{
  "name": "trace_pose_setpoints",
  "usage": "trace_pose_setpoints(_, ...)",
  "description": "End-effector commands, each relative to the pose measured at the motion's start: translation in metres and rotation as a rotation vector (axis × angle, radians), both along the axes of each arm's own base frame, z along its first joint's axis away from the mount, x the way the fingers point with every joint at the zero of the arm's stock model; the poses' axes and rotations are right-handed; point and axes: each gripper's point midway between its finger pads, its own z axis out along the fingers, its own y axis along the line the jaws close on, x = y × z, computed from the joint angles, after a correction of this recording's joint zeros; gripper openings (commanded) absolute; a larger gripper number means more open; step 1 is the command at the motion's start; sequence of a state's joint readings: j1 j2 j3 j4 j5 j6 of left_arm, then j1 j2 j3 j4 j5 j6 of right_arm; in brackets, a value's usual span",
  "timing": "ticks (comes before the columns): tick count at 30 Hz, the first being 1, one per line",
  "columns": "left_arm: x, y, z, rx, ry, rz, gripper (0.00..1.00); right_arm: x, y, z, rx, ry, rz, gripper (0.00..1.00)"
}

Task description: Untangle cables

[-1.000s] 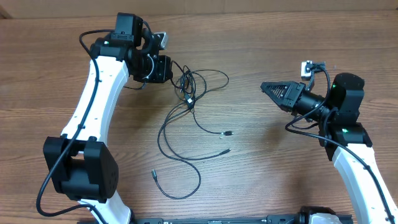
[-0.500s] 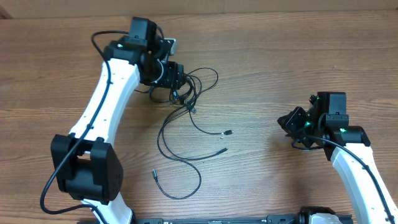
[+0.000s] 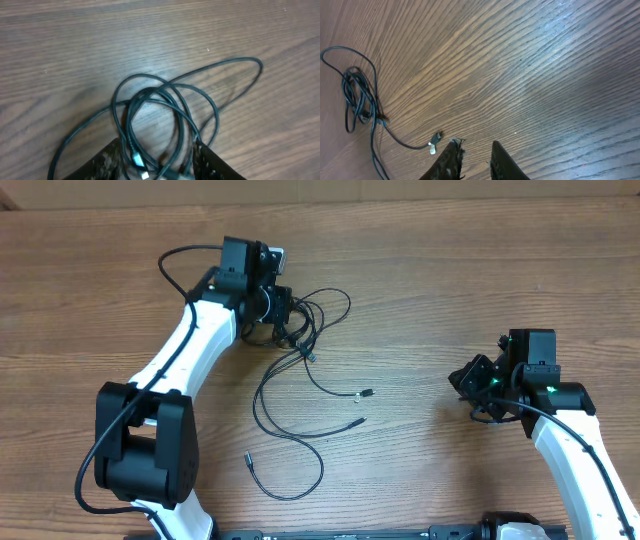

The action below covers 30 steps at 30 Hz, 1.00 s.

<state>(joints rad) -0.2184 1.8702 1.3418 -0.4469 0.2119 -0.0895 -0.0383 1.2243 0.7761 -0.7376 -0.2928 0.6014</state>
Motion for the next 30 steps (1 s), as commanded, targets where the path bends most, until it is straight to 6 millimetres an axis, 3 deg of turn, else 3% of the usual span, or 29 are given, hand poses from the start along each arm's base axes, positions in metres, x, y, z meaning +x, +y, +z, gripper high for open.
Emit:
trace_pose_setpoints(1, 0.005, 0.004, -0.017, 0.003, 0.005, 0.040, 0.51, 0.002, 0.007, 0.006, 0.029, -0.018, 0.027, 0.18)
trace_pose_setpoints(9, 0.014, 0.001, -0.062, -0.003, 0.067, 0.067, 0.52, -0.003, 0.009, 0.005, 0.042, 0.004, 0.033, 0.18)
trace_pose_setpoints(14, 0.016, 0.004, -0.083, 0.026, 0.088, 0.078, 0.46, -0.004, 0.009, 0.004, 0.042, 0.012, 0.032, 0.18)
trace_pose_setpoints(18, 0.015, 0.003, -0.089, 0.025, 0.099, 0.075, 0.29, -0.004, 0.009, 0.004, 0.042, 0.011, 0.032, 0.18)
trace_pose_setpoints(23, 0.010, -0.003, -0.094, 0.029, 0.117, 0.063, 0.17, -0.004, 0.010, 0.004, 0.043, 0.012, 0.032, 0.18)
trace_pose_setpoints(25, 0.009, -0.008, -0.094, 0.029, 0.118, 0.053, 0.05, -0.004, 0.010, 0.004, 0.045, 0.012, 0.034, 0.18)
trace_pose_setpoints(30, 0.011, -0.027, -0.070, -0.058, 0.102, 0.005, 0.04, -0.005, 0.014, 0.006, 0.066, 0.008, 0.049, 0.18)
